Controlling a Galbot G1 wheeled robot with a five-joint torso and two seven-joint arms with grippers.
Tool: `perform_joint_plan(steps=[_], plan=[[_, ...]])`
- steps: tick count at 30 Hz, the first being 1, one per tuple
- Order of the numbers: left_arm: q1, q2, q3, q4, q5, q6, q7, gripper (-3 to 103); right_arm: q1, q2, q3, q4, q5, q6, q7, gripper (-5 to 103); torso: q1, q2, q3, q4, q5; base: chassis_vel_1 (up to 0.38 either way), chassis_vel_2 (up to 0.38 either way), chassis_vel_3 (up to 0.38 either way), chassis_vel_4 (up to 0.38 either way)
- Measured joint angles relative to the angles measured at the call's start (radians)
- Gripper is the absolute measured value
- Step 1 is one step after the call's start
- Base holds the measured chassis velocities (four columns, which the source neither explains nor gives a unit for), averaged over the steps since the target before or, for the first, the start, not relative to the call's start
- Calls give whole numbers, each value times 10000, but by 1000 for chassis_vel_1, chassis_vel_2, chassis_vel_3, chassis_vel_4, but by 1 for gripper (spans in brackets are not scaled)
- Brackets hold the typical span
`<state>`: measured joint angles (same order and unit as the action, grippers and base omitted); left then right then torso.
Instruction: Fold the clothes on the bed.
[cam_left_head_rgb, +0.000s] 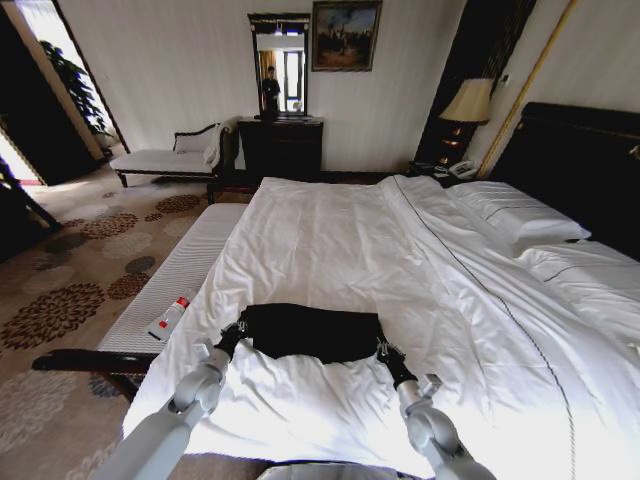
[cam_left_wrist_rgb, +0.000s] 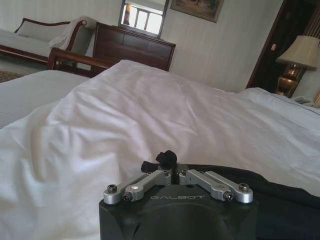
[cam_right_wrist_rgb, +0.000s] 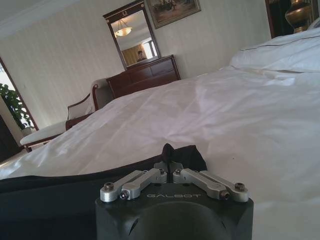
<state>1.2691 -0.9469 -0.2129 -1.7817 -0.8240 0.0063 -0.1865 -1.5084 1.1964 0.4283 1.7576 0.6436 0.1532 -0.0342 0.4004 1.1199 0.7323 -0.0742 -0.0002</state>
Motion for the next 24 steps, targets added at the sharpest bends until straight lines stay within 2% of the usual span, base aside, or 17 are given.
perform_joint_plan(steps=[15,19,20,22,23,24], plan=[[199,-205,211,343,586,27,-2,2,-275,4,-18,-354,-527,274,-249,1,0,0,0,-1,0,0,0,0,0],[366,-122,179,253,644,189,-255,-1,-371,-2,3,-327,-590,274,-372,-2,0,-1,0,-1,0,0,0,0,0],[444,-94,155,179,647,258,-370,-1,-413,-4,19,-290,-617,274,-397,2,0,-1,1,-1,0,0,0,0,0],[645,-58,83,-26,653,358,-556,7,-552,-1,73,-161,-677,274,-416,13,0,-1,0,0,0,0,0,0,0],[645,-58,83,-26,653,358,-556,7,-552,-1,73,-161,-677,274,-416,13,0,-1,0,0,0,0,0,0,0],[774,-44,27,-156,668,376,-588,12,-667,11,121,-50,-700,279,-420,18,0,-1,0,0,0,0,0,0,0]])
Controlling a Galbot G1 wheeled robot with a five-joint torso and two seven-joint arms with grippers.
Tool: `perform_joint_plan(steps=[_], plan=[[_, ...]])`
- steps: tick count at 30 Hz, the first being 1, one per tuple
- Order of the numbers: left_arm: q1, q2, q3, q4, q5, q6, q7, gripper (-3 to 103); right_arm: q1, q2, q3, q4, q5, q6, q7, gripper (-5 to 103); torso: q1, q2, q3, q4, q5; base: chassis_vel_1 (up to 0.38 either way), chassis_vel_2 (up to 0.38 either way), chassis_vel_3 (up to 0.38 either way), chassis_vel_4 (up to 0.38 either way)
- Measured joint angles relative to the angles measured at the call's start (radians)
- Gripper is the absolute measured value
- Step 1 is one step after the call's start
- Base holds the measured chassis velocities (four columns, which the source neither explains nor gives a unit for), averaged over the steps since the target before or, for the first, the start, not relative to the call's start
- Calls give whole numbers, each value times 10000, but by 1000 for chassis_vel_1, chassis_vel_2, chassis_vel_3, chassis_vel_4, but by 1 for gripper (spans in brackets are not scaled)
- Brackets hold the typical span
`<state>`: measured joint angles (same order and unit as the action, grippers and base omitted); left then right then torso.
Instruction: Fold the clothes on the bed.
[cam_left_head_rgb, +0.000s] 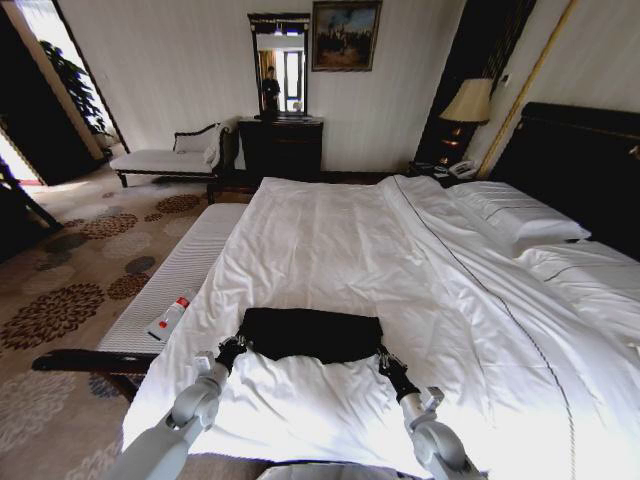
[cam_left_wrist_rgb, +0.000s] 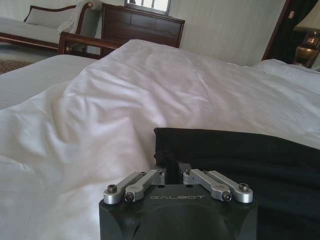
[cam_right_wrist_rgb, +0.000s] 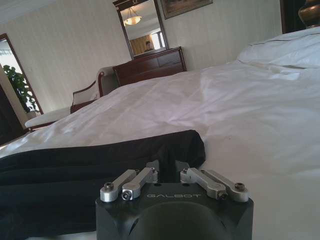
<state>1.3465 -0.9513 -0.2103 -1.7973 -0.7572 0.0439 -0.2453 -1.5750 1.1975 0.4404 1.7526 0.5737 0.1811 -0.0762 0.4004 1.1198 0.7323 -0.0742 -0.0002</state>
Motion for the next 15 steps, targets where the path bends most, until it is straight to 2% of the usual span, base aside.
perform_joint_plan(steps=[2,3,4,6,7,8,9,10,12,13,14,15], plan=[[271,26,-151,-247,126,7,-2,23,-321,43,189,307,-8,25,-3,29,0,0,0,0,0,0,0,0,0],[271,26,-151,-247,126,7,-2,23,-321,43,189,307,-8,25,-3,29,0,0,0,0,0,0,0,0,0],[409,41,-232,-365,220,-2,18,28,-492,59,290,443,0,37,-3,29,0,0,0,0,0,0,0,0,0],[658,51,-411,-630,292,-20,58,39,-826,55,508,672,45,79,-3,40,0,0,0,-1,0,0,0,0,0],[733,51,-494,-725,293,-21,63,39,-937,41,591,755,84,90,-1,45,-1,0,0,-1,0,0,0,0,0],[733,51,-494,-725,293,-21,63,39,-937,41,591,755,84,90,-1,45,-1,0,0,-1,0,0,0,0,0],[838,45,-646,-892,258,-22,59,44,-1102,-5,753,912,200,101,14,51,-1,0,0,-1,0,0,0,0,0],[883,36,-745,-1006,207,-22,54,50,-1200,-59,882,1035,309,101,33,51,-1,1,0,-1,1,0,0,0,0],[907,25,-997,-1257,102,76,-113,61,-1300,-219,1145,1279,505,60,174,61,-1,1,0,-2,-1,0,0,0,0],[883,32,-1095,-1354,91,171,-232,61,-1310,-321,1252,1408,610,10,260,67,-1,1,0,-1,1,0,0,0,0],[883,32,-1095,-1354,91,171,-232,61,-1310,-321,1252,1408,610,10,260,67,-1,1,0,-1,1,0,0,0,0],[818,55,-1156,-1429,86,241,-322,66,-1308,-453,1352,1544,750,-68,345,73,0,0,1,0,2,0,0,0,0]])
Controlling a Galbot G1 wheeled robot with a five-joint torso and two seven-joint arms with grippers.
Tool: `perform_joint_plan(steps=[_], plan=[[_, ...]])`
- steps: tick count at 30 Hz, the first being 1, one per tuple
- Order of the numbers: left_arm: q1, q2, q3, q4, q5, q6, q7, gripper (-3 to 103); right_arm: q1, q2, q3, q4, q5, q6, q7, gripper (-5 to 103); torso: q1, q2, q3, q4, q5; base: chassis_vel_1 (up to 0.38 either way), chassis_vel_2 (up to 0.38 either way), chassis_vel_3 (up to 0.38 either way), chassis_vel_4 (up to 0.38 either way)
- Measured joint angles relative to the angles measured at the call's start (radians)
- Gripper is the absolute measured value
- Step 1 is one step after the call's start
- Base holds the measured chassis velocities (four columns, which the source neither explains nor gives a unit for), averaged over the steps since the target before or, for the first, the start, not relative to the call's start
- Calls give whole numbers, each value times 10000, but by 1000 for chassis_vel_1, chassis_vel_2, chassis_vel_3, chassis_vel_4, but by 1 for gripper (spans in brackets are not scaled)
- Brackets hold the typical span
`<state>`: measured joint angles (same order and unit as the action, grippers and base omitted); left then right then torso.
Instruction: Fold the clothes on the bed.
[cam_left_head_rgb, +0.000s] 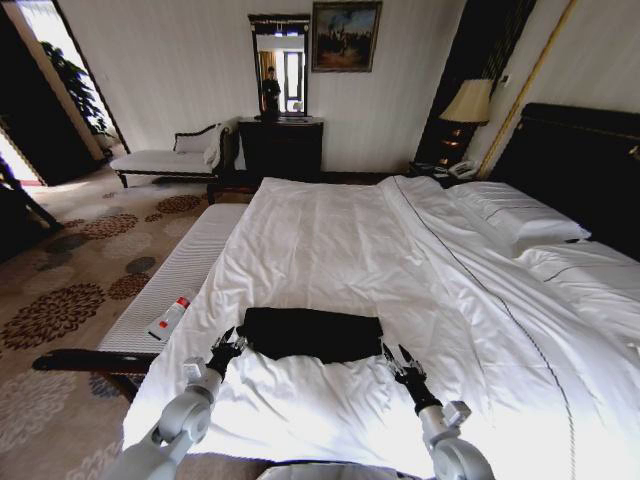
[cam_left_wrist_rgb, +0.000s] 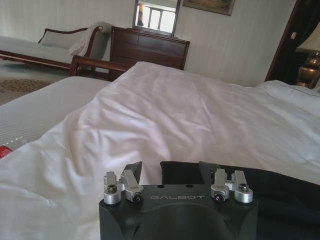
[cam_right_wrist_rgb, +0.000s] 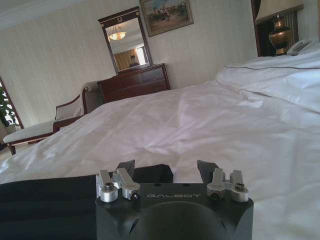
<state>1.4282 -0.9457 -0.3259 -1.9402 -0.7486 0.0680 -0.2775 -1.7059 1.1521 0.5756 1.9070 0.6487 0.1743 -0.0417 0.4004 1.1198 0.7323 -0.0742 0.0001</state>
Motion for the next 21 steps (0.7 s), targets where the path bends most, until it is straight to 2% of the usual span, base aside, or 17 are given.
perform_joint_plan(steps=[1,4,5,6,7,9,10,13,15,21], plan=[[-150,44,-11,-87,-40,70,-110,72,24,-161,91,143,145,-84,75,73,0,0,1,2,-1,0,0,0,0],[-1051,202,406,-267,-450,292,-397,88,319,-672,162,453,192,-302,305,89,0,1,0,-3,-3,0,0,0,0],[-1051,202,406,-267,-450,292,-397,88,319,-672,162,453,192,-302,305,89,0,1,0,-3,-3,0,0,0,0],[-1374,247,613,-230,-557,312,-403,88,502,-812,82,461,-64,-334,381,94,0,0,0,-7,-3,0,0,0,0],[-1530,272,726,-168,-588,312,-402,93,648,-887,-7,456,-290,-341,435,94,0,1,1,-9,-1,0,0,0,0],[-1830,302,1066,149,-591,314,-357,99,1250,-1149,-514,364,-949,-387,578,99,3,0,1,1,-2,0,0,0,0],[-1830,302,1066,149,-591,314,-357,99,1250,-1149,-514,364,-949,-387,578,99,3,0,1,1,-2,0,0,0,0],[-2392,93,1734,794,-437,283,-337,100,2016,-1502,-1416,79,-1421,-476,668,100,3,-1,2,6,-3,0,0,0,0],[-2945,-160,2308,1302,-407,263,-406,100,2445,-1616,-1907,-244,-1750,-437,662,100,2,0,1,-1,-2,0,0,0,0],[-3885,-570,3373,2273,-359,263,-514,100,3428,-1834,-2996,-932,-1747,-442,663,100,3,-1,2,-6,-2,0,0,0,0]])
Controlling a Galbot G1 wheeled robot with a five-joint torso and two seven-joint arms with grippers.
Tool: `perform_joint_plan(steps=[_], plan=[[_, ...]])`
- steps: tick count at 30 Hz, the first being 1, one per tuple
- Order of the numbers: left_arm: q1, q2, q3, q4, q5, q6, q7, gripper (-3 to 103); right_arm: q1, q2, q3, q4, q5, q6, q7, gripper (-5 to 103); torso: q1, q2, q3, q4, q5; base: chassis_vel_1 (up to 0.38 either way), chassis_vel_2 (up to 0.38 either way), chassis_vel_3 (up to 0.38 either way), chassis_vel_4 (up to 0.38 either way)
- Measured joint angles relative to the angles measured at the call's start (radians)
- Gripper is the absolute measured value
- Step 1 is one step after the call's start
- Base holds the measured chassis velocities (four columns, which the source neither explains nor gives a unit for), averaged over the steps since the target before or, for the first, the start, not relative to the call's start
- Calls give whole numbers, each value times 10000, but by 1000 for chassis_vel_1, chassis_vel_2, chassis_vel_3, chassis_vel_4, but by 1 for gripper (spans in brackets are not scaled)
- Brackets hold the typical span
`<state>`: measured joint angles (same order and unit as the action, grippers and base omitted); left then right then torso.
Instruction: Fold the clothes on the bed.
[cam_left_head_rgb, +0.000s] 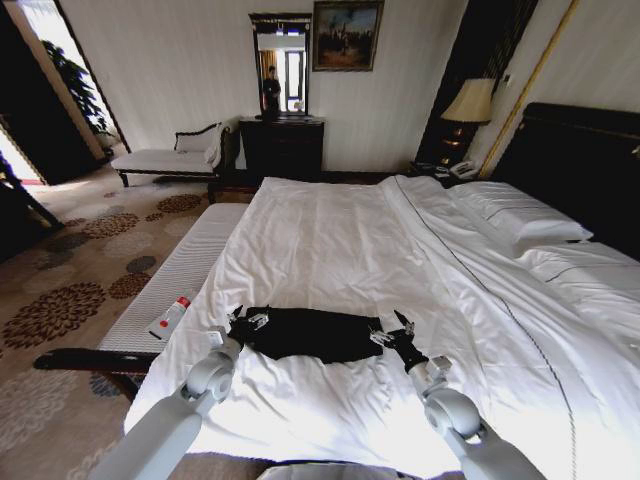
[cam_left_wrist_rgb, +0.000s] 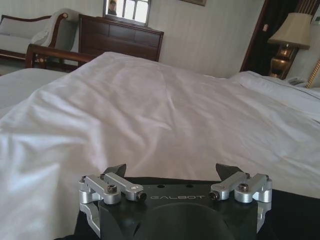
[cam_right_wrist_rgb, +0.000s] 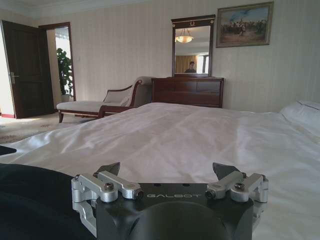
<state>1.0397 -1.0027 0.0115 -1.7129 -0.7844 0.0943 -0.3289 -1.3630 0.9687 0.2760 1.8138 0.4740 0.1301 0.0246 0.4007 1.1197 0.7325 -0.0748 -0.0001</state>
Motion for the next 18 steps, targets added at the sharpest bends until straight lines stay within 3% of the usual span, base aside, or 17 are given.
perform_joint_plan(steps=[9,18], plan=[[96,292,427,372,100,59,-8,100,1329,146,-1449,-1364,202,-116,28,100,-2,0,-1,7,-1,0,0,0,0],[998,695,2,-130,289,19,122,100,538,335,-1278,-1934,-103,170,-307,100,-3,1,-2,4,-2,0,0,0,0]])
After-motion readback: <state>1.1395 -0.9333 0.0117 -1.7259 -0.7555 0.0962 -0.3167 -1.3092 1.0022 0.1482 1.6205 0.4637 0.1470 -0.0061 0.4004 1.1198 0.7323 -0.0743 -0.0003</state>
